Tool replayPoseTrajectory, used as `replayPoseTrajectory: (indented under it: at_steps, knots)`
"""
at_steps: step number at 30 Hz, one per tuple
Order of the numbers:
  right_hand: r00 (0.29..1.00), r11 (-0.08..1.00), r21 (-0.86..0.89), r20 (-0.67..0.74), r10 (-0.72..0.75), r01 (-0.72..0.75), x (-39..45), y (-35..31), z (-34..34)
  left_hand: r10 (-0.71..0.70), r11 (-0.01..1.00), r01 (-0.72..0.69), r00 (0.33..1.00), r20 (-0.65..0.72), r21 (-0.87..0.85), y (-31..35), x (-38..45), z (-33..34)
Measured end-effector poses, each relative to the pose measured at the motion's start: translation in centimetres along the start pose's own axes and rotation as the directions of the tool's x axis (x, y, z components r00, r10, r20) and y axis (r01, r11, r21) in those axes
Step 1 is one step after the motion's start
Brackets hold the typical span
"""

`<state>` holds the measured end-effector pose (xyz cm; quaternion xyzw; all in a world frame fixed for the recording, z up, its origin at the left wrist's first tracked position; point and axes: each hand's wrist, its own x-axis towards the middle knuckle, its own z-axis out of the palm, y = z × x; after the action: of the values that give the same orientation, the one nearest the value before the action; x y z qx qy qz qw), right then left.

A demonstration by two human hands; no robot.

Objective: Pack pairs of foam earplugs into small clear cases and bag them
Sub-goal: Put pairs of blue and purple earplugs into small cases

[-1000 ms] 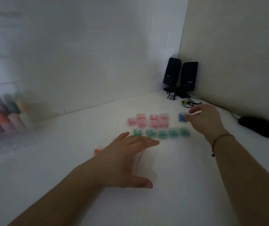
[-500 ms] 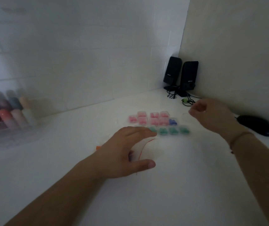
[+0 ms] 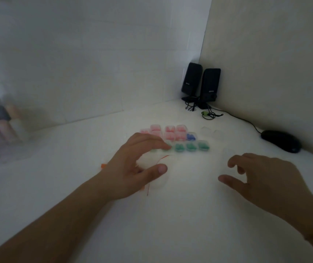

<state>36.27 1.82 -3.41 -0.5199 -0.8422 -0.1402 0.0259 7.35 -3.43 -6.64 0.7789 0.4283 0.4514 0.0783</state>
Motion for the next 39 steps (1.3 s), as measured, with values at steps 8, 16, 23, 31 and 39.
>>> replayPoseTrajectory:
  at_steps: [8, 16, 23, 31, 39]
  knots:
    - [0.999, 0.993, 0.103, -0.006, 0.050, -0.049, -0.2, -1.1, 1.2, 0.031, 0.996, -0.026, 0.997, -0.067, 0.080, 1.4, 0.0, 0.9]
    - [0.798, 0.792, 0.396, -0.576, -0.179, 0.464, 3.4, -6.5, -3.3, -0.641, 0.494, 0.550, 0.754, 0.145, -0.674, 2.5, 1.5, 0.2]
    - [0.734, 0.507, 0.579, -0.655, -0.177, 0.639, 6.3, -9.4, -1.4, -0.537, 0.111, 0.515, 0.751, 0.385, -0.850, 2.2, 1.4, -1.3]
    - [0.611, 0.535, 0.504, -0.791, -0.030, 0.678, 5.9, -9.7, -0.6, -0.542, 0.101, 0.404, 0.789, 0.290, -0.909, 1.1, 1.3, -0.8]
    - [0.591, 0.615, 0.431, -0.804, -0.072, 0.661, 5.5, -10.6, -0.5, -0.517, 0.167, 0.328, 0.832, 0.201, -0.930, 0.9, 1.2, -0.3]
